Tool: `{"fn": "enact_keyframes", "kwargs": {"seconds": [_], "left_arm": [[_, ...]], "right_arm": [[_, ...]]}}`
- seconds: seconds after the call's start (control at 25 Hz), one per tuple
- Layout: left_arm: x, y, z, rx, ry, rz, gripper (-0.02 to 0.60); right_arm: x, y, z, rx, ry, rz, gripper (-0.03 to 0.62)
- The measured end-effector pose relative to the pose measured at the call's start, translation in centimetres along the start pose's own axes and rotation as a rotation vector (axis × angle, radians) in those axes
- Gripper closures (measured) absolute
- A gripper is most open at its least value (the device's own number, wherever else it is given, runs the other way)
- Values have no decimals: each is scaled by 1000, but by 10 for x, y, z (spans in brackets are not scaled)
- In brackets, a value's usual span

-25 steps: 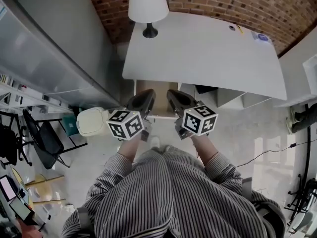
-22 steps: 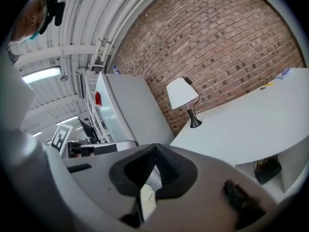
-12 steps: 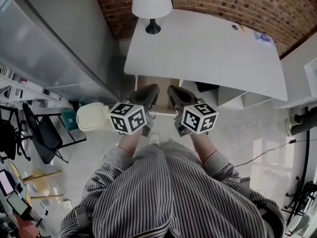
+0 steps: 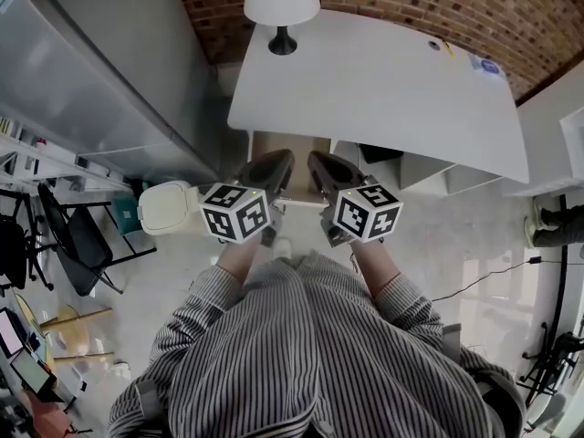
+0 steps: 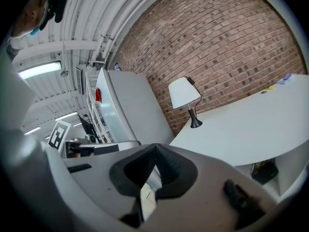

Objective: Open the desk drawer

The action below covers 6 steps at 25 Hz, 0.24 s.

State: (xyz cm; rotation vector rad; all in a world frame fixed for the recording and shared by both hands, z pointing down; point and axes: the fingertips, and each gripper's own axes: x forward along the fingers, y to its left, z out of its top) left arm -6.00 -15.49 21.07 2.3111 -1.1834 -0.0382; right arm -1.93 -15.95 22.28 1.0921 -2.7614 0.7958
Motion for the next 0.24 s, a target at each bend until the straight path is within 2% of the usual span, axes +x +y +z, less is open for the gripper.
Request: {"fn": "enact_keyframes", "kwargs": {"seconds": [0.24], "left_arm": [[-2,6,-1,-7,1,-1,561]], "right_arm": [[4,3,-4,-3,7,9,577]]}}
